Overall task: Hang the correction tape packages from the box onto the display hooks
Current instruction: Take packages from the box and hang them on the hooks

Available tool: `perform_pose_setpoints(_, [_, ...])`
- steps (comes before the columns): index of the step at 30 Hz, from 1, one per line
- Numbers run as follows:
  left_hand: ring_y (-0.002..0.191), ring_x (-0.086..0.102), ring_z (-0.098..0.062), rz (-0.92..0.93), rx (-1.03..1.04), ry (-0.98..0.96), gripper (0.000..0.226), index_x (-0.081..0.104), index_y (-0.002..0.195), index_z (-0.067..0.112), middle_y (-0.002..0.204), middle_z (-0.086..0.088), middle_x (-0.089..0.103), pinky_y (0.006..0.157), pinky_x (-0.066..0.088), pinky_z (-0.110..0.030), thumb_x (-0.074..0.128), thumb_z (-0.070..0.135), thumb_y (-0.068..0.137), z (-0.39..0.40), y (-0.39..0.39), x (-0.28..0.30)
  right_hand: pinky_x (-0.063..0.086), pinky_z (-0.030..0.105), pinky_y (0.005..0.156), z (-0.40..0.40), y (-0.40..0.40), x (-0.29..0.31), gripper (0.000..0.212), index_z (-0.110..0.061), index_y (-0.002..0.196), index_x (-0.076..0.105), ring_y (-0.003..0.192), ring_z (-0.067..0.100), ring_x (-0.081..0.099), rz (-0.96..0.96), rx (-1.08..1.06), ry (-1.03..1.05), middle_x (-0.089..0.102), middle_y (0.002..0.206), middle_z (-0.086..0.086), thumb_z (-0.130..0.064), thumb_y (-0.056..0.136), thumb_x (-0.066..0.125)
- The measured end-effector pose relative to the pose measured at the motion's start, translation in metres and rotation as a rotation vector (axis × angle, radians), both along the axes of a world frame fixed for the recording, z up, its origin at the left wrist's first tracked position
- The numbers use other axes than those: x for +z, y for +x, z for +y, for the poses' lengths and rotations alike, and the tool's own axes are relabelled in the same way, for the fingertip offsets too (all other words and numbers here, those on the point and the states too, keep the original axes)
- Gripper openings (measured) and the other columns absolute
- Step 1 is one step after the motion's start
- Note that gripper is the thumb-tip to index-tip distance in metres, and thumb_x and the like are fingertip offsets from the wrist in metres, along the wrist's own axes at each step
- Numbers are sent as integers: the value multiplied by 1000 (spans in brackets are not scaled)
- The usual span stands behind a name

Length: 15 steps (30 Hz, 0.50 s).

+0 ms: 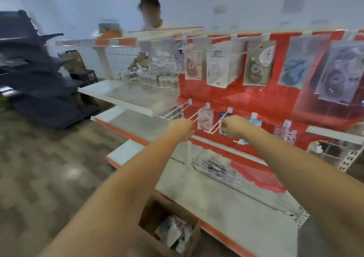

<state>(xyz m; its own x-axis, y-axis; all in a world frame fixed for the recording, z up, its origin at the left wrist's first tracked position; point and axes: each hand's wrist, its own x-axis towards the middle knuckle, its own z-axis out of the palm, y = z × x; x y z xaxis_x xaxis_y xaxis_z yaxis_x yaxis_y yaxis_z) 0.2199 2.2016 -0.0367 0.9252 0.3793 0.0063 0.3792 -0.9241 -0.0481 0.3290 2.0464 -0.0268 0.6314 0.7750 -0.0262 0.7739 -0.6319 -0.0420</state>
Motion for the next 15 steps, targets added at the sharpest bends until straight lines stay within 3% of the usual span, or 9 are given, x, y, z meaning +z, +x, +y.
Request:
perform_pose_setpoints(6, [120,52,-30,79,87,-32,36,56,127,14,130,-10,57,95,43,-38,38,30,100,81,-88,-15,45,34,82,95,-86,-24,27,0,111,60,105,34,58,34,75,63,61,115,22,-13,96,41])
perform_pose_setpoints(15, [116,53,-30,228,106,-150,36,53,126,12,126,-12,58,92,41,-35,40,33,100,174,-141,-109,48,36,83,175,-116,-140,26,-8,107,62,102,33,59,188,41,-64,63,112,17,-11,91,42])
